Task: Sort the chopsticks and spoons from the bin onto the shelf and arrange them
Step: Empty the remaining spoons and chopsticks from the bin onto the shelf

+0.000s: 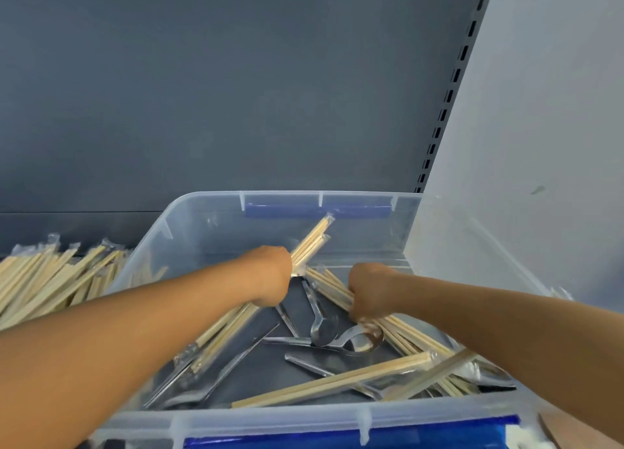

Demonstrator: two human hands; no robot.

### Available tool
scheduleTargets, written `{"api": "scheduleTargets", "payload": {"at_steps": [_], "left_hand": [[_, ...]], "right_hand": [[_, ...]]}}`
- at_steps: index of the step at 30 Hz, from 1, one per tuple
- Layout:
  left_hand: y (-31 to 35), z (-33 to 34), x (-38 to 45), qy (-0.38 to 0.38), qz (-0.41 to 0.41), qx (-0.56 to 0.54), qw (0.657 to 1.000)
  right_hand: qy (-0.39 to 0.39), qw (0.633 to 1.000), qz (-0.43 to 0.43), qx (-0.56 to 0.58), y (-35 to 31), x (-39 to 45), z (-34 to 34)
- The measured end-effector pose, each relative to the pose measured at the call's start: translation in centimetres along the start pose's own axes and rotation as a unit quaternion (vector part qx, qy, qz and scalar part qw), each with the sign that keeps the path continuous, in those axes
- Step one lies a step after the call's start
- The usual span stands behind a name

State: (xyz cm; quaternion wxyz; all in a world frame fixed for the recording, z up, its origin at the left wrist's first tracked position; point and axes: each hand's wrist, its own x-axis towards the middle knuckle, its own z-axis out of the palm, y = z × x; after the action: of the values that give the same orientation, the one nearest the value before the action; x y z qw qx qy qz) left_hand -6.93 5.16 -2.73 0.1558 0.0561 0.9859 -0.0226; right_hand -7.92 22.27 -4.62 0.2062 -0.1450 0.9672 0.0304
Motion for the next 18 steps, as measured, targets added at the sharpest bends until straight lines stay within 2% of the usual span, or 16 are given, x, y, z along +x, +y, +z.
{"api": "scheduleTargets", "payload": {"at_steps": [6, 8, 11, 15, 18], "left_hand": [[-0.6, -1.2, -1.2, 0.044, -0.031, -0.072, 0.996], [-0.7, -1.5, -1.7, 0.061, -0.035, -0.099, 0.993], [-0.5, -2.5, -2.4, 0.094, -0.035, -0.153, 0.983], [-0.4, -4.2, -3.1, 0.156, -0.039, -0.231, 0.96], [-0.6, -5.7, -4.0, 0.197, -0.046, -0.246, 0.948]], "right_hand": [[0.032, 0.998, -0.008, 0.047, -0.2, 0.1, -1.5], [0.046, 0.991, -0.009, 0.122, 0.0, 0.1, -2.3], [0.066, 0.953, -0.016, 0.294, 0.4, -0.5, -3.1], [0.16, 0.914, -0.044, 0.37, 0.5, -1.5, -4.6], [0.191, 0.887, -0.062, 0.416, 0.1, -2.4, -6.1]]}}
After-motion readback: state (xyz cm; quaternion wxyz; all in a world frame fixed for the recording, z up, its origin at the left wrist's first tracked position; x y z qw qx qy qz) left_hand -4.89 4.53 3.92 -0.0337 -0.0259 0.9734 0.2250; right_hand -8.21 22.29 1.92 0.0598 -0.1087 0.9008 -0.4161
